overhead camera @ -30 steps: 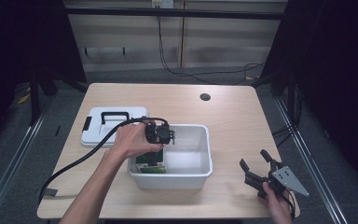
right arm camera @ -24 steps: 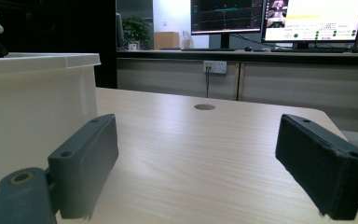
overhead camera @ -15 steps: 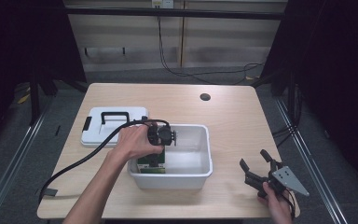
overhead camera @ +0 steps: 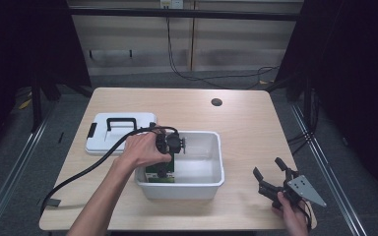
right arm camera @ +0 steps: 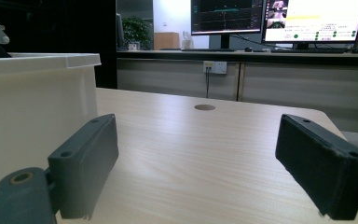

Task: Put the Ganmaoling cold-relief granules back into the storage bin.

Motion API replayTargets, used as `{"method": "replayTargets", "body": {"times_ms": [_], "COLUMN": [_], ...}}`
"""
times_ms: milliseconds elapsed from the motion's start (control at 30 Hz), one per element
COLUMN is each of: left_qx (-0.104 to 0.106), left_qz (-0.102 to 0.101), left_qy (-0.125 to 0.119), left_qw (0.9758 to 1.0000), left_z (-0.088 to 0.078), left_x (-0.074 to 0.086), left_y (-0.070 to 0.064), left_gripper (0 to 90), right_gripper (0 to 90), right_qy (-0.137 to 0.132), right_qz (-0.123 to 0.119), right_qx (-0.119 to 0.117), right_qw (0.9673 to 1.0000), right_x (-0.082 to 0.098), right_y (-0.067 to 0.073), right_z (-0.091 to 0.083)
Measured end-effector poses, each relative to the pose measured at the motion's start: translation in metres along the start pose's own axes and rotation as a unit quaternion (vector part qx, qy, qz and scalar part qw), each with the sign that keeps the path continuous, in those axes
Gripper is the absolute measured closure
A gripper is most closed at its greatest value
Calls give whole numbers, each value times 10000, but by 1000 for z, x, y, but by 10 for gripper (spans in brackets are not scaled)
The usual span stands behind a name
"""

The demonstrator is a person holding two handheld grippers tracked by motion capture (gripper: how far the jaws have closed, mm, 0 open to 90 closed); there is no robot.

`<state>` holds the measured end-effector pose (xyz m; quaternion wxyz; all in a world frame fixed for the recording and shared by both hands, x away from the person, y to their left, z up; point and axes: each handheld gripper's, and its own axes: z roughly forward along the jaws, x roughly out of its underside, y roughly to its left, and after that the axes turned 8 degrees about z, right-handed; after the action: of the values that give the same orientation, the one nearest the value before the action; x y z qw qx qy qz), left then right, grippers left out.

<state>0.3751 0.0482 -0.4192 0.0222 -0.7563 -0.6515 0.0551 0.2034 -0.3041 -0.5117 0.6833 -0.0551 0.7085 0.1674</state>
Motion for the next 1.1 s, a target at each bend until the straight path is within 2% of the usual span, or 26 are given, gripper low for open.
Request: {"method": "replayTargets", "body": {"times_ms": [100, 133, 333, 500, 600, 633, 700, 767, 833, 867, 900, 967, 1000, 1067, 1100], "left_qx": [23, 57, 111, -26, -99, -99, -186, -172, -193, -294, -217, -228, -314, -393, -393], "left_qz": [-44, -66, -111, -230, -260, -260, -250, -241, -140, -125, -120, -122, -133, -138, -138], "left_qy": [-17, -140, -349, -604, -891, -891, -1045, -1121, -1322, -1399, -1474, -1507, -1554, -1831, -1831], "left_qw": [10000, 9999, 9993, 9979, 9956, 9956, 9940, 9933, 9909, 9896, 9888, 9882, 9873, 9822, 9822], "left_z": [1, 0, -7, -19, -28, -28, -35, -37, -42, -43, -46, -49, -51, -60, -60], "left_x": [3, 6, 10, 17, 23, 23, 26, 27, 28, 28, 29, 31, 32, 37, 37], "left_y": [0, 0, 0, 2, 1, 1, -1, -3, -6, -8, -9, -9, -10, -14, -14], "left_gripper": [70, 64, 55, 48, 50, 51, 54, 66, 78, 102, 112, 135, 135, 152, 152], "right_gripper": [124, 124, 124, 124, 124, 124, 124, 123, 124, 124, 123, 124, 124, 124, 124], "right_qy": [6, 9, -2, -12, -5, -5, -13, -15, -17, -17, -16, -15, -14, -14, -14], "right_qz": [7, 4, -1, -16, -4, -4, -17, -23, -27, -27, -27, -26, -21, -20, -20], "right_qx": [-2, -1, 8, 7, 12, 12, 10, 11, 16, 18, 17, 16, 15, 15, 15], "right_qw": [10000, 10000, 10000, 10000, 10000, 10000, 10000, 10000, 10000, 10000, 10000, 10000, 10000, 10000, 10000], "right_x": [0, 0, 0, 0, 0, 0, 0, 0, 0, 0, 0, 0, 0, 0, 0], "right_y": [0, 0, 0, 0, 0, 0, 0, 0, 0, 0, 0, 0, 0, 0, 0], "right_z": [0, 0, 0, 0, 0, 0, 0, 0, 0, 0, 0, 0, 0, 0, 0]}}
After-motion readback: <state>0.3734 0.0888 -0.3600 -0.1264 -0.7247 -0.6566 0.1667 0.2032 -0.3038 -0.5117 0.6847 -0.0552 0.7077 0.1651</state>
